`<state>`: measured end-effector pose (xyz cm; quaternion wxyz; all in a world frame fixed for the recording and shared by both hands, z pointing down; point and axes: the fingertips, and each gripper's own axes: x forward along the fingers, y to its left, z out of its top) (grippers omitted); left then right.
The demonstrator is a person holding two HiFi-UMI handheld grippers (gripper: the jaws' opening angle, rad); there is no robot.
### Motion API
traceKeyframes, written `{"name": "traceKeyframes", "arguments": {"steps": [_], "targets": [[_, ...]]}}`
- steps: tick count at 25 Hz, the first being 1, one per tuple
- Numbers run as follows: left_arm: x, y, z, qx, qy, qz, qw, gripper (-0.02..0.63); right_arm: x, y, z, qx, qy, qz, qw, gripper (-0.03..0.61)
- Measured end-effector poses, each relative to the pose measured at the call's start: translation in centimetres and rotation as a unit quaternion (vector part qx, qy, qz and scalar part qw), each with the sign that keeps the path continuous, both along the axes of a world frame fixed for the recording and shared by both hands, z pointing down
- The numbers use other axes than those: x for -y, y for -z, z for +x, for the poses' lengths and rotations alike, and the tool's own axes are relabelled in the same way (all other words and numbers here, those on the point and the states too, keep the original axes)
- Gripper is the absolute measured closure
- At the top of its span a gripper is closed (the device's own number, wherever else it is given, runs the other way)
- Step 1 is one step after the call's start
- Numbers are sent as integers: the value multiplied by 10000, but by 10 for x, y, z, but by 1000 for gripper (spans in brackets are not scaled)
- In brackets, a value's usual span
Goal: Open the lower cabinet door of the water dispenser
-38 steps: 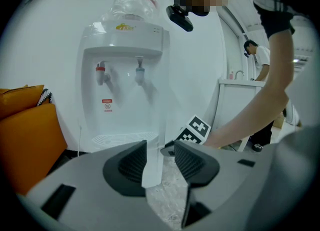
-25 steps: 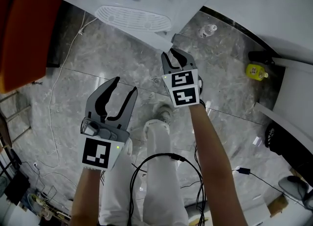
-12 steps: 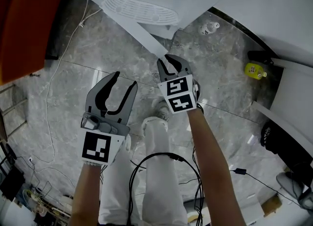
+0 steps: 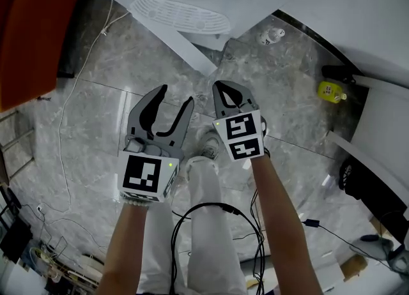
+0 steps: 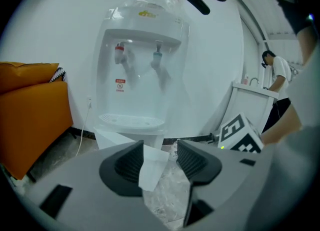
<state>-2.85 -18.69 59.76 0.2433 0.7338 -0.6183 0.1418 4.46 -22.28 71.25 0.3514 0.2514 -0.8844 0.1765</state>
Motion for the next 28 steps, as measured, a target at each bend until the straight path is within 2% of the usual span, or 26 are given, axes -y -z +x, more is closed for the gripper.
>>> {"name": "traceKeyframes", "arguments": {"steps": [4, 7, 16, 24, 28], "targets": [[16, -22, 17, -79, 29, -215, 9997, 383, 0, 24, 22, 154, -257, 61, 9995, 575], [27, -41, 25, -174, 137, -460, 9987, 328, -4, 36, 40, 221, -346, 71, 9991, 575], [49, -92, 20, -183, 1007, -1060, 9891, 279, -11, 50, 91, 188, -544, 33, 9983, 575], [66, -111, 23, -248, 1303, -1231, 9835, 268, -16, 50, 110, 143, -623, -63, 9979, 575], [71, -114, 26, -111, 1226, -1202, 9851, 268, -20, 50, 108, 153, -646, -103, 9977, 575]]}}
